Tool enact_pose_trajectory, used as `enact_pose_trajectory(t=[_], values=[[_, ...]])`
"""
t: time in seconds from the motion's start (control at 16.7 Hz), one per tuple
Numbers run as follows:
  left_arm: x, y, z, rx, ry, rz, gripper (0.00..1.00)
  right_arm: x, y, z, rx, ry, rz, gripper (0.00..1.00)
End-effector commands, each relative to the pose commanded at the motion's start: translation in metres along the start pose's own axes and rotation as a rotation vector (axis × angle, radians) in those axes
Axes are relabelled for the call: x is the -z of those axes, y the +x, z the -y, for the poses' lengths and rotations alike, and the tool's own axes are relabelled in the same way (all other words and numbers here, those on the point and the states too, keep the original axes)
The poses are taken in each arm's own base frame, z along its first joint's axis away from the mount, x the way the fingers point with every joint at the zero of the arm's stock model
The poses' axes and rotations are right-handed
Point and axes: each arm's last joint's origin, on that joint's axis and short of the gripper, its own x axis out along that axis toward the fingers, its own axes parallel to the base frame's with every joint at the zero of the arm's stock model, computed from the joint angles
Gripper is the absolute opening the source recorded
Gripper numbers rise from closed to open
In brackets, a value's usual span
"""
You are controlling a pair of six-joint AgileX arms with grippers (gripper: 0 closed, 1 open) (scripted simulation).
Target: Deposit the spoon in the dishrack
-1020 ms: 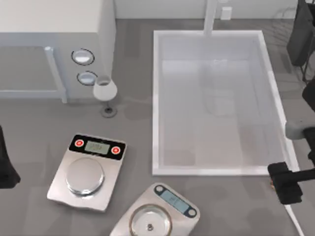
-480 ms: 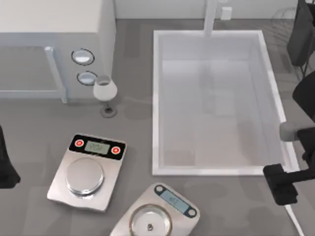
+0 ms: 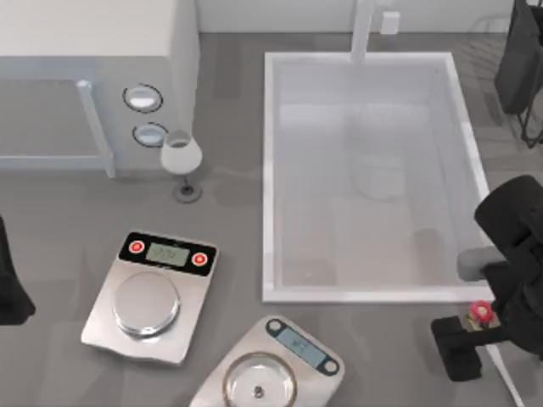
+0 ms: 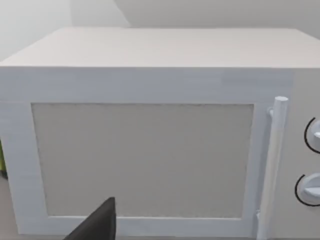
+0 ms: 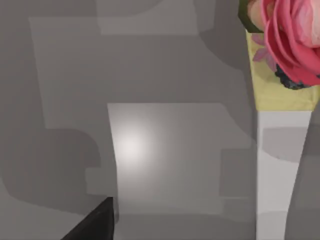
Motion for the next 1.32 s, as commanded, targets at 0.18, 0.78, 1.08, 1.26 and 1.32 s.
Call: enact_pose_trajectory(t=[0.18, 0.78, 1.08, 1.26, 1.32], values=[[0.0, 0.0, 0.0, 0.0, 0.0, 0.0, 1.0, 0.004, 0.017, 0.001, 0.002, 0.0, -0.006, 1.0], [0.0, 0.0, 0.0, 0.0, 0.0, 0.0, 1.0, 0.004, 0.018, 0.001, 0.002, 0.0, -0.007, 0.55], [0.0, 0.0, 0.0, 0.0, 0.0, 0.0, 1.0, 0.004, 0.018, 0.001, 0.002, 0.0, -0.007, 0.17], [0.0, 0.0, 0.0, 0.0, 0.0, 0.0, 1.0, 0.004, 0.018, 0.001, 0.002, 0.0, -0.007, 0.0], [0.0, 0.0, 0.0, 0.0, 0.0, 0.0, 1.0, 0.004, 0.018, 0.001, 0.002, 0.0, -0.007, 0.0]])
